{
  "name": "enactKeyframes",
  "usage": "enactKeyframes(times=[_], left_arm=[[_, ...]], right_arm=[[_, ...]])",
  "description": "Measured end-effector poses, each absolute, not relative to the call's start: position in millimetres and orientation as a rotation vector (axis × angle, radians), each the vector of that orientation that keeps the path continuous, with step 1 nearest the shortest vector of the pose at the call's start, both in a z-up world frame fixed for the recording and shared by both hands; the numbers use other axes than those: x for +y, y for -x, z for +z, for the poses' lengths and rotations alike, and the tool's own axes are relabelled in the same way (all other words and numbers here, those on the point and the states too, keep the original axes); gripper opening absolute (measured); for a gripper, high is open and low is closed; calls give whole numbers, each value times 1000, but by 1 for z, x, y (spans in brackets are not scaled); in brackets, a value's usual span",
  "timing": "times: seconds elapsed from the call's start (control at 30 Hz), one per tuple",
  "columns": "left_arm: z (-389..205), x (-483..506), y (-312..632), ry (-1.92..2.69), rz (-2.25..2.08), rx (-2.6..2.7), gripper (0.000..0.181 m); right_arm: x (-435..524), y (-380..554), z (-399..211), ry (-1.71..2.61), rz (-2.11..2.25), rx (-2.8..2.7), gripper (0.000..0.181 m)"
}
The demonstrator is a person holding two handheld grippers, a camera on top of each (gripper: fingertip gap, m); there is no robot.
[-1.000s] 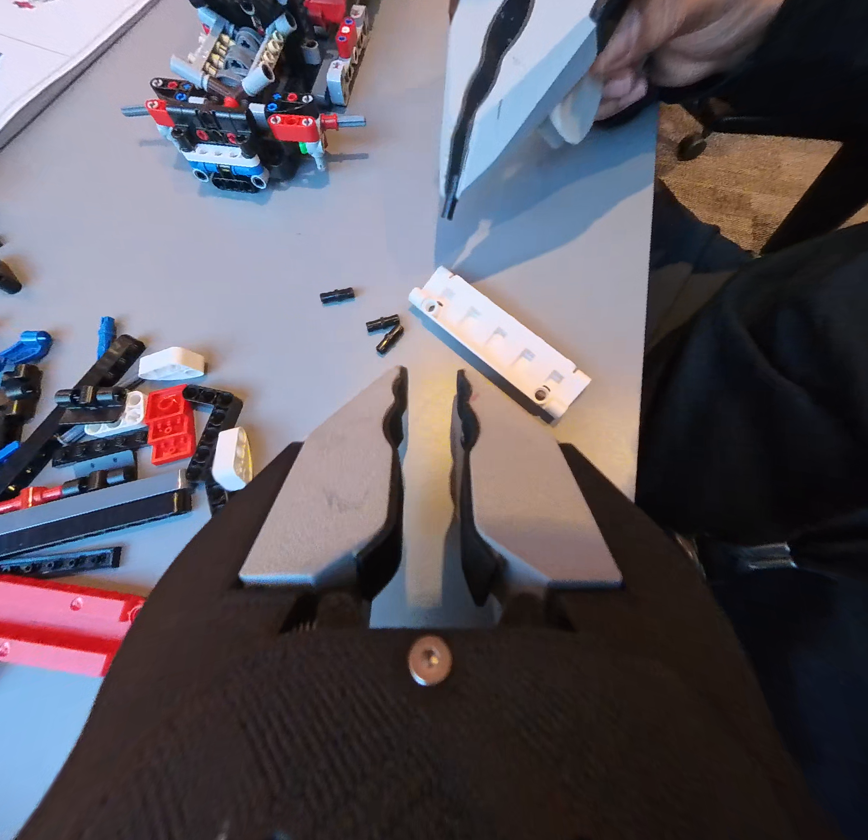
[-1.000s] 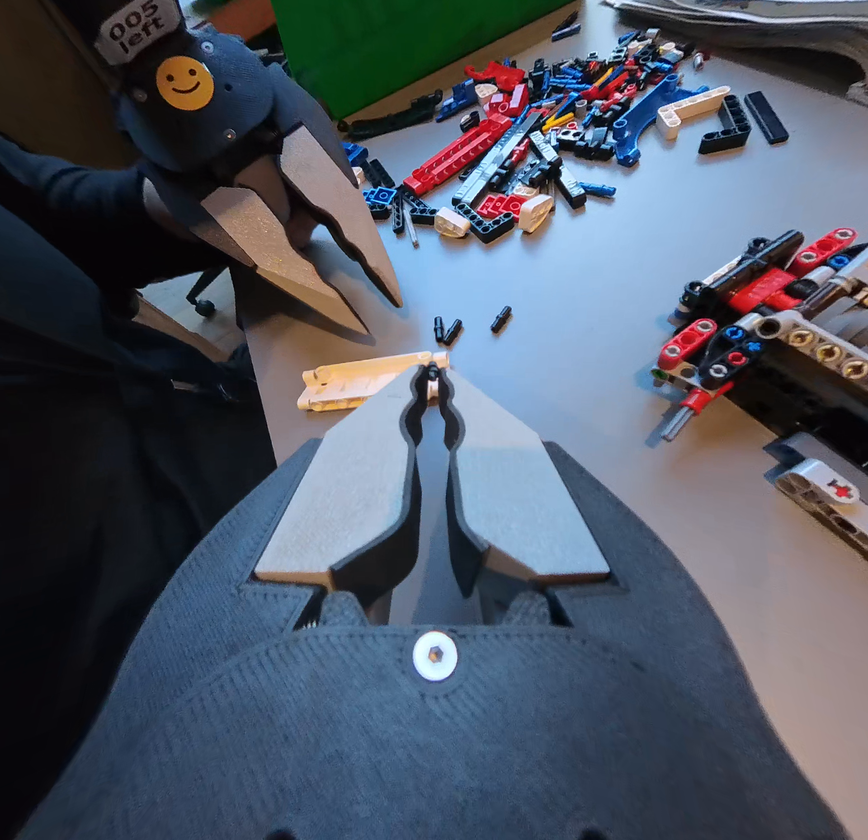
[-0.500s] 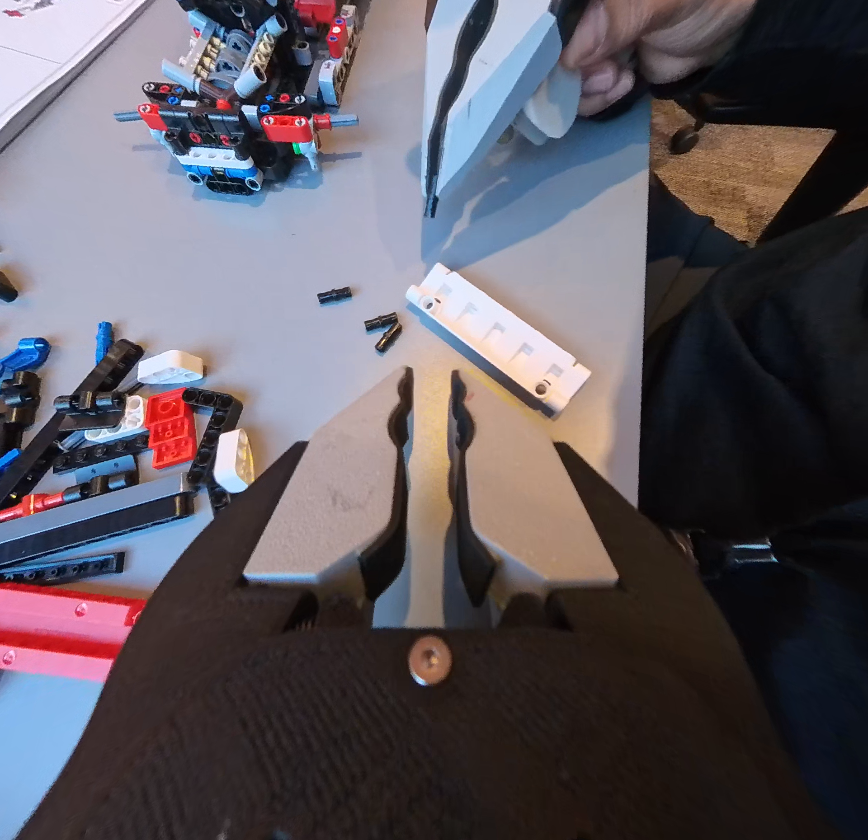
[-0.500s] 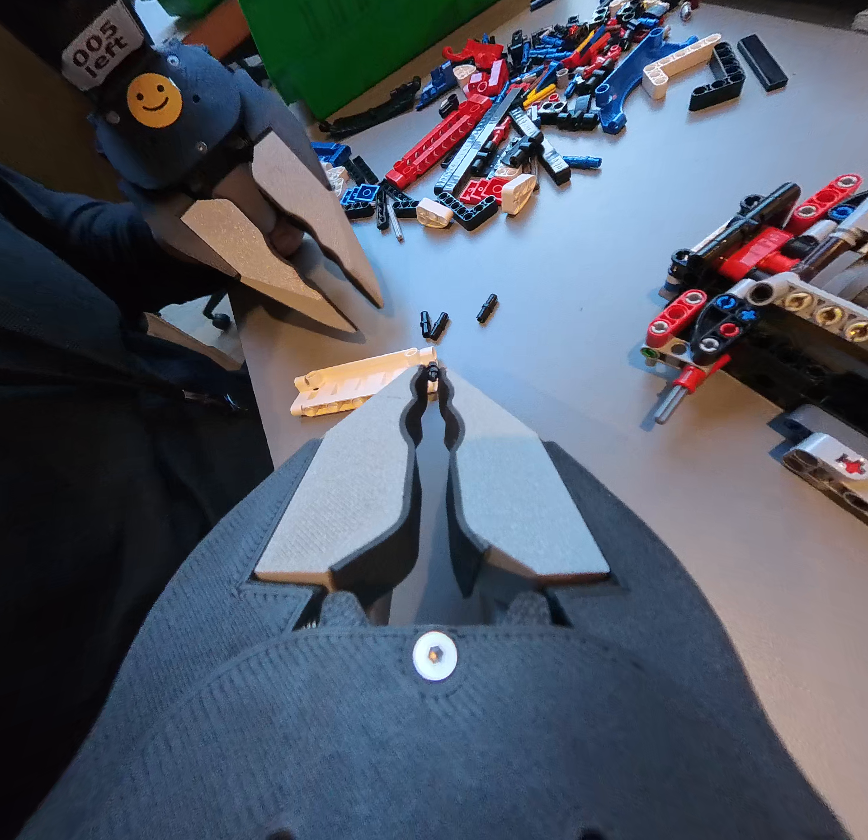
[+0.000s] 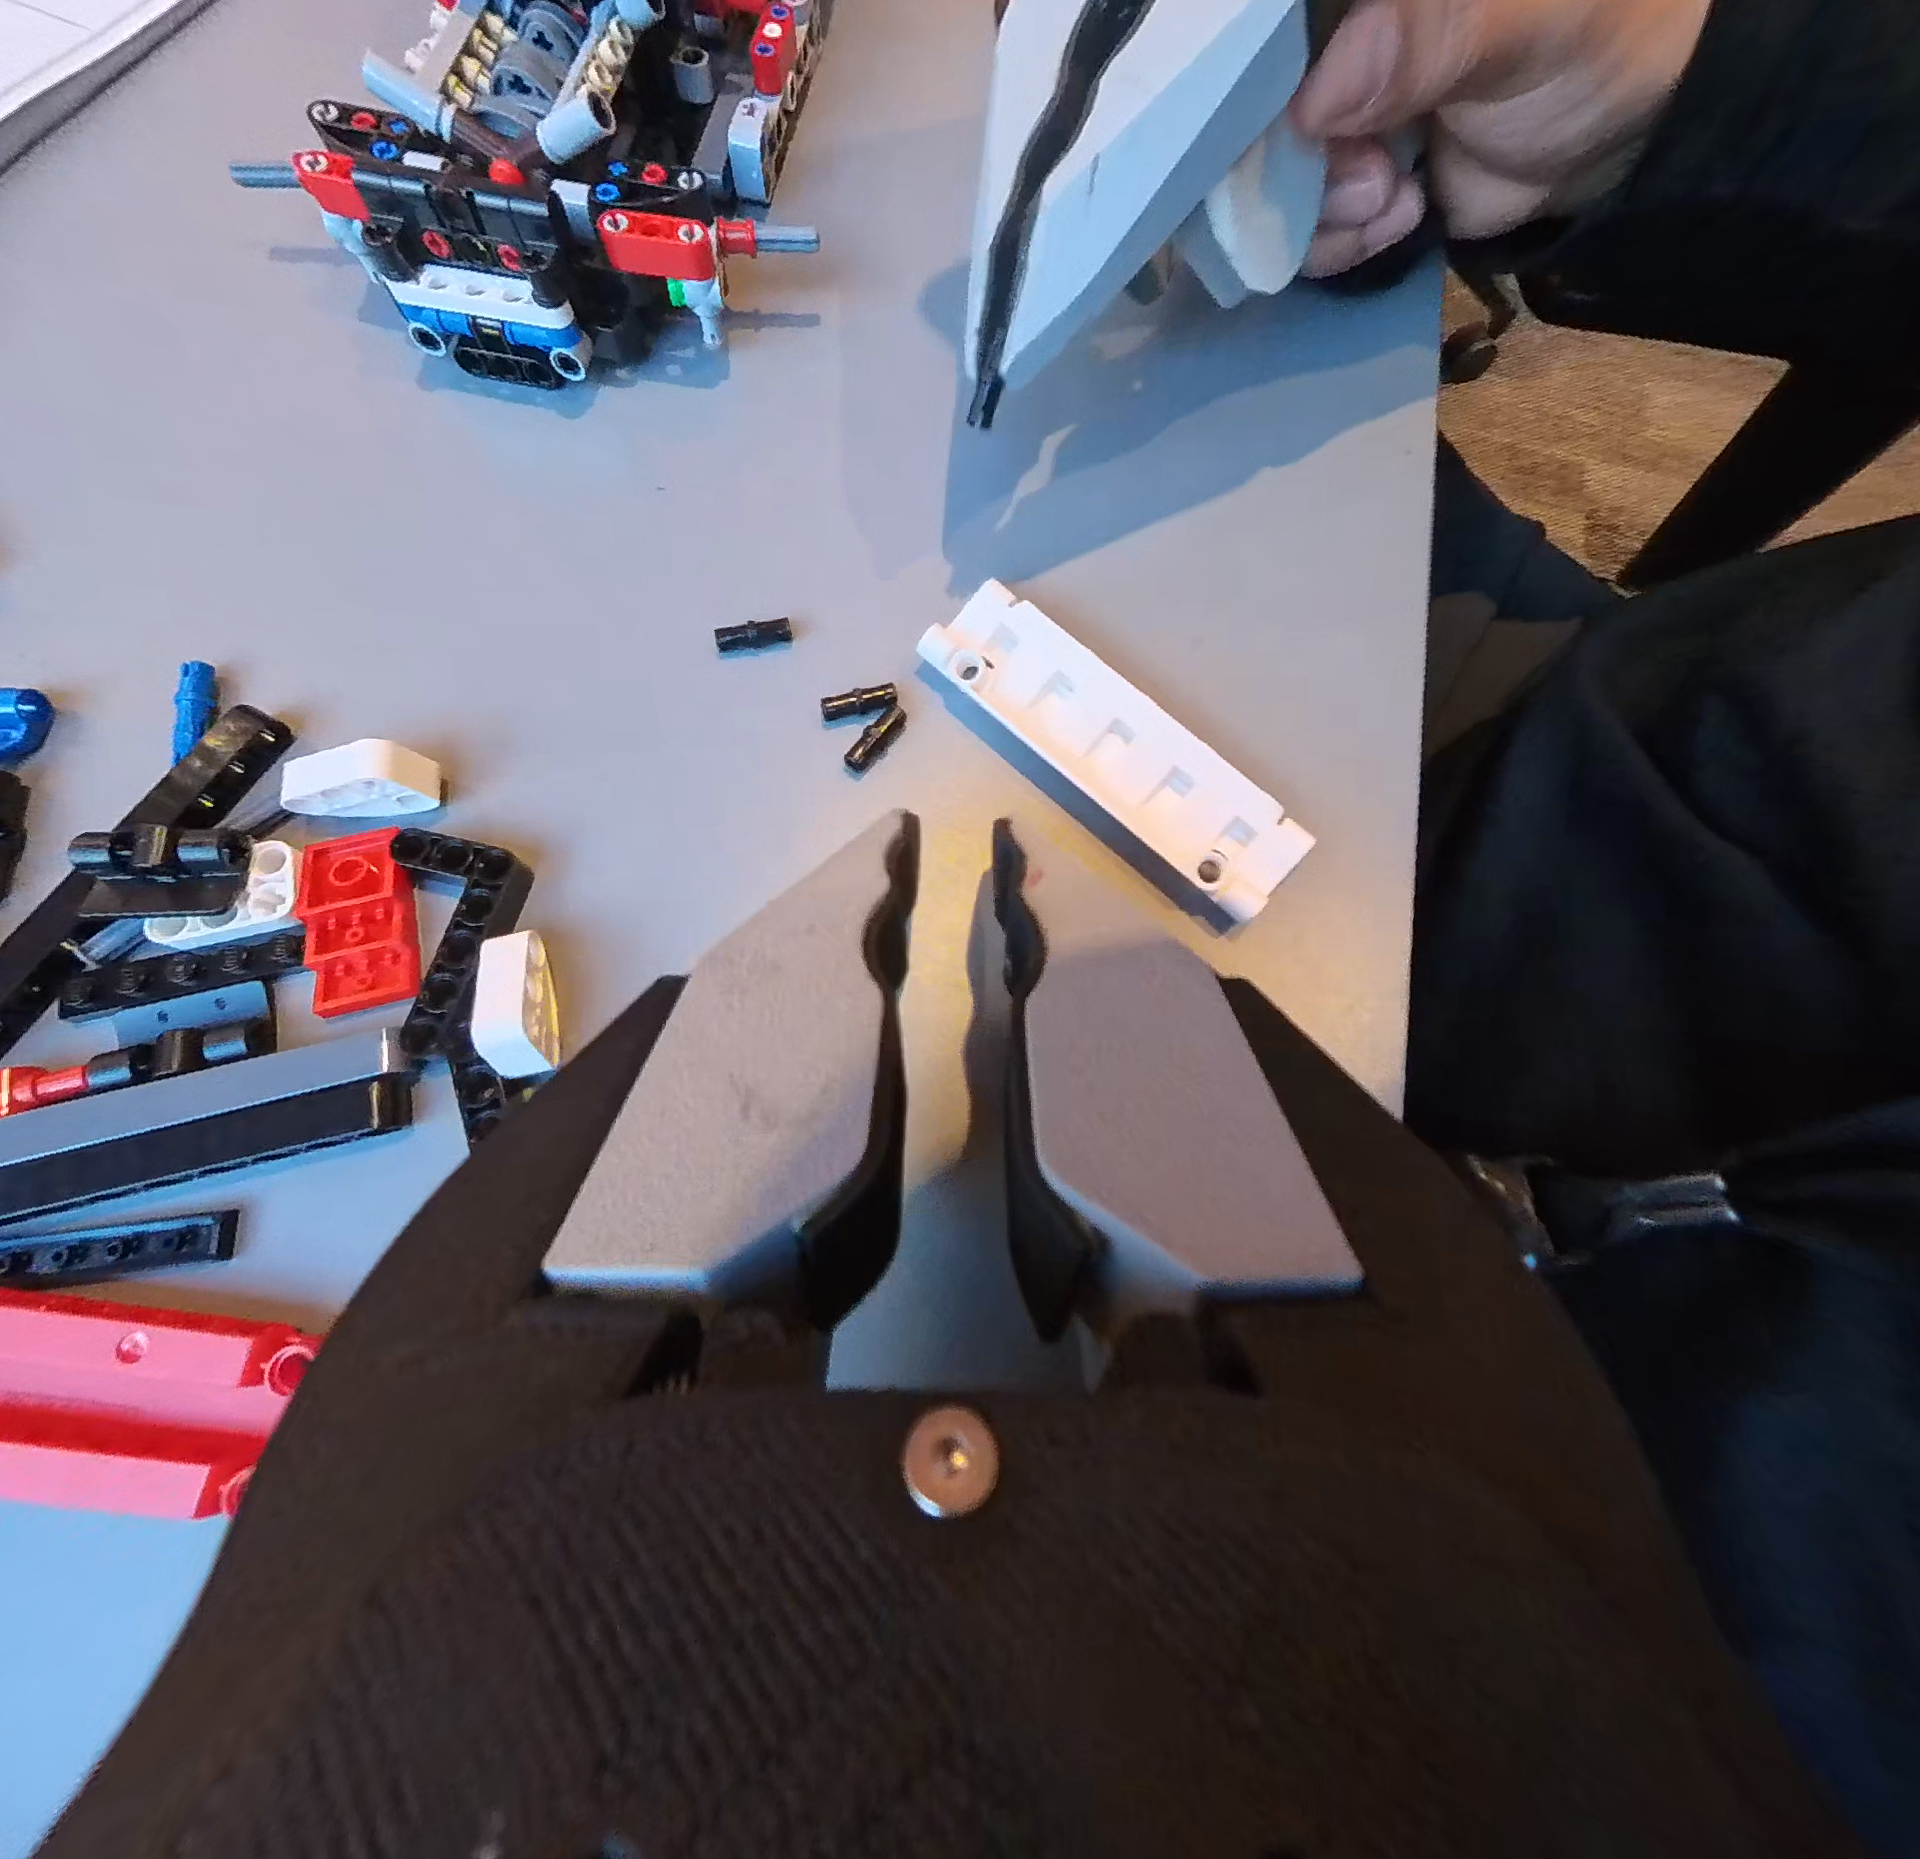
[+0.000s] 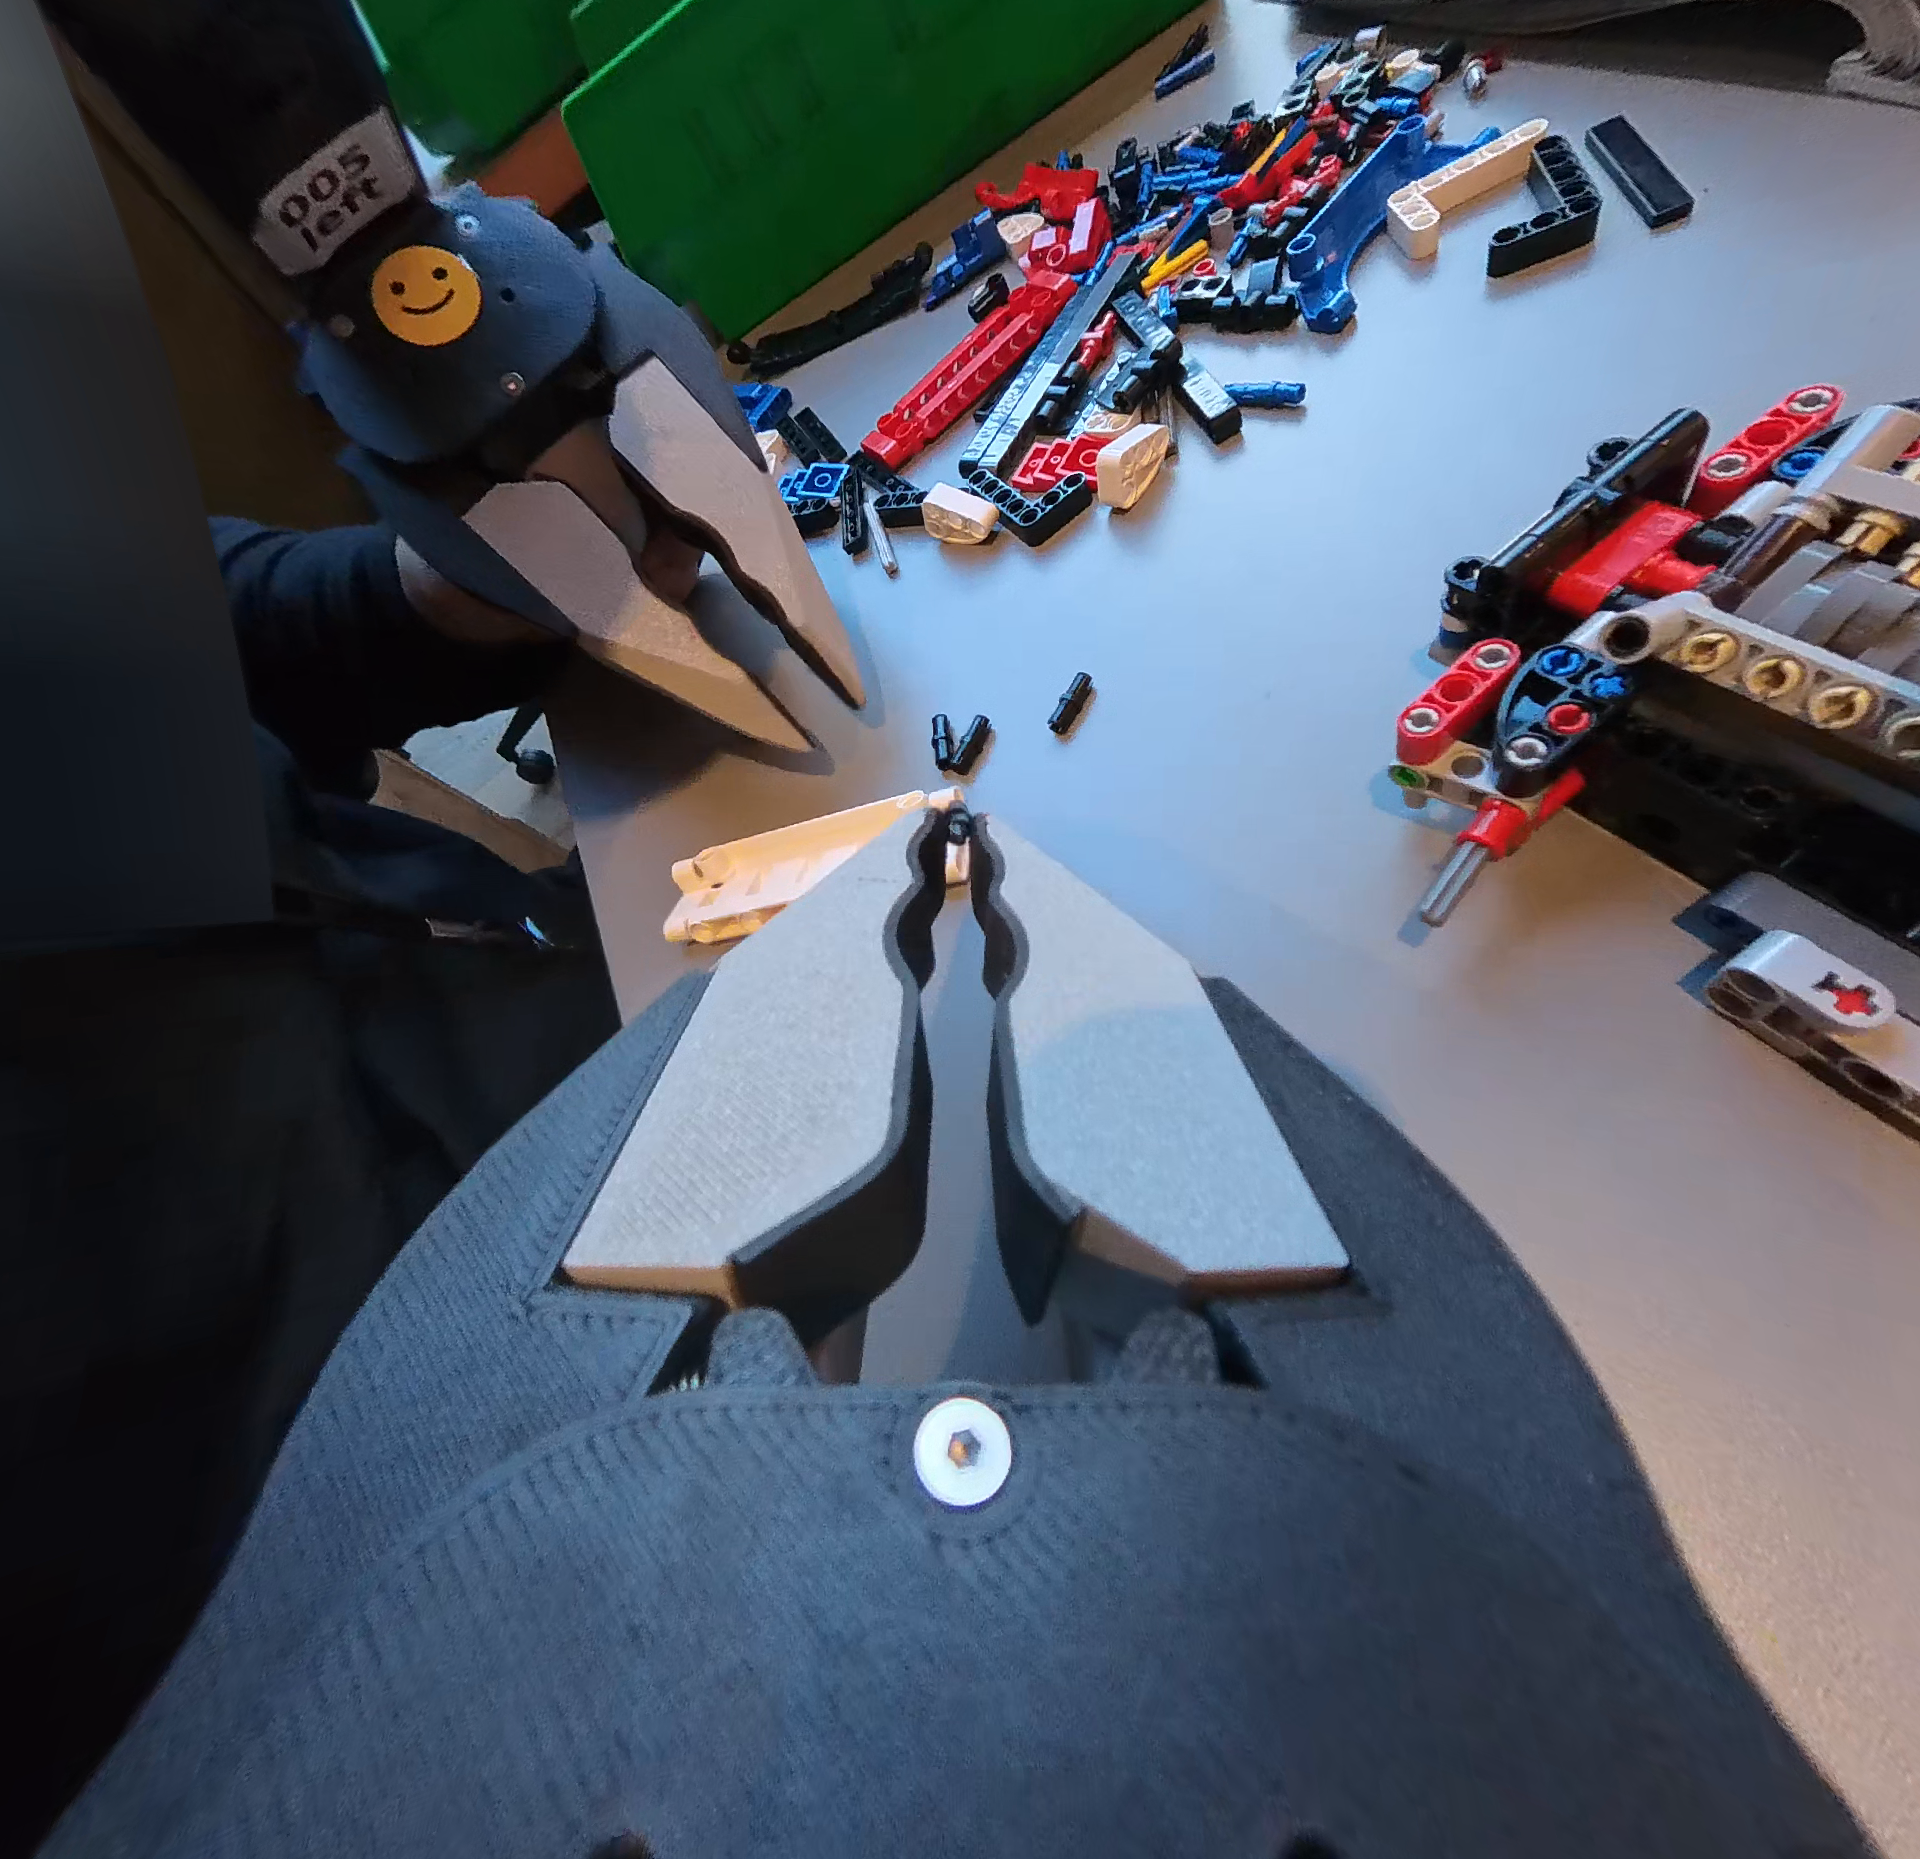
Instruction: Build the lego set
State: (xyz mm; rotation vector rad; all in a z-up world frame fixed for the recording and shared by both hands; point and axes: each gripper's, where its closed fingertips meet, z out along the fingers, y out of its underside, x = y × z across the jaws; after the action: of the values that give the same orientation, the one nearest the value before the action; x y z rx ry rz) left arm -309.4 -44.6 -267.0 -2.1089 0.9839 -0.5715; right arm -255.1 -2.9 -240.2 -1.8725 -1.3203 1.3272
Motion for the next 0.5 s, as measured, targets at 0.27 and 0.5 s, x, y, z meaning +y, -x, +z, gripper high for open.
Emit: enactKeyframes(times=[0.27,0.5], left_arm=[[-266,-45,309,2109,-591,980,6],[-270,-43,305,2115,-604,1032,0]], right_arm=[[-2,255,-242,1889,1318,-1322,2],[-2,256,-245,1918,1341,-1319,2]])
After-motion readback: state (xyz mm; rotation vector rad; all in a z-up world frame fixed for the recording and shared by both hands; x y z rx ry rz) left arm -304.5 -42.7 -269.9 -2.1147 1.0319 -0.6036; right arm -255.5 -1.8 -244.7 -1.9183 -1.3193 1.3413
